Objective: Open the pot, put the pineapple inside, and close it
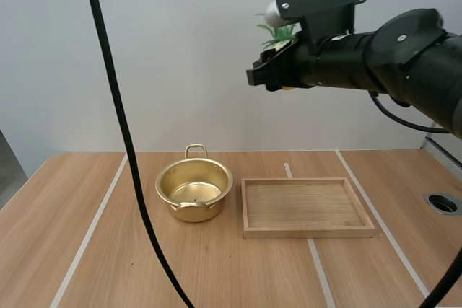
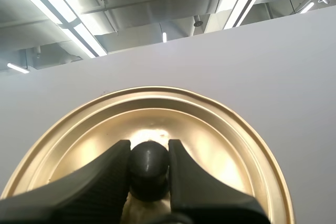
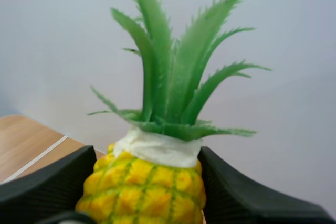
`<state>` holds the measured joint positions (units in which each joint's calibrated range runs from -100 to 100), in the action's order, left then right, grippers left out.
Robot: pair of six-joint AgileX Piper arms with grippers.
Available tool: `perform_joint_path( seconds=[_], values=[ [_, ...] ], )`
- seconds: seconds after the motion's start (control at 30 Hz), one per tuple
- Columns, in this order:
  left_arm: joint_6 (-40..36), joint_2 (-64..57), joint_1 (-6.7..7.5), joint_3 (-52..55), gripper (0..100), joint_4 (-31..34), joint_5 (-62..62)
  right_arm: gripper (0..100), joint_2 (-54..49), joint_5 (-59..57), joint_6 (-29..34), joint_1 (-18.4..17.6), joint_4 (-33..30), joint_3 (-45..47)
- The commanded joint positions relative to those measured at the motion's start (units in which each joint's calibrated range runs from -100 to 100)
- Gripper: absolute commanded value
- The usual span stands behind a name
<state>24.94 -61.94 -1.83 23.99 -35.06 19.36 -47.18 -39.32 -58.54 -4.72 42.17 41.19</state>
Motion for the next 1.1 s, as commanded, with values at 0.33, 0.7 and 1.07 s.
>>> perform_joint_path(
  seconds=[0.33,0.7,1.07],
  values=[
    [-0.6,-0.3,0.1,-0.4,0,-1.0,-1.9,0,2.8,4.4,0.1,-10.3,-8.7,2.0],
    [-0.6,-0.3,0.1,-0.4,0,-1.0,-1.9,0,13.5,10.5,0.1,-14.7,-7.1,3.3],
    [-0.6,-0.3,0.1,-0.4,0,-1.0,-1.9,0,27.1,19.2,0.1,-15.8,-7.1,3.3]
  ],
)
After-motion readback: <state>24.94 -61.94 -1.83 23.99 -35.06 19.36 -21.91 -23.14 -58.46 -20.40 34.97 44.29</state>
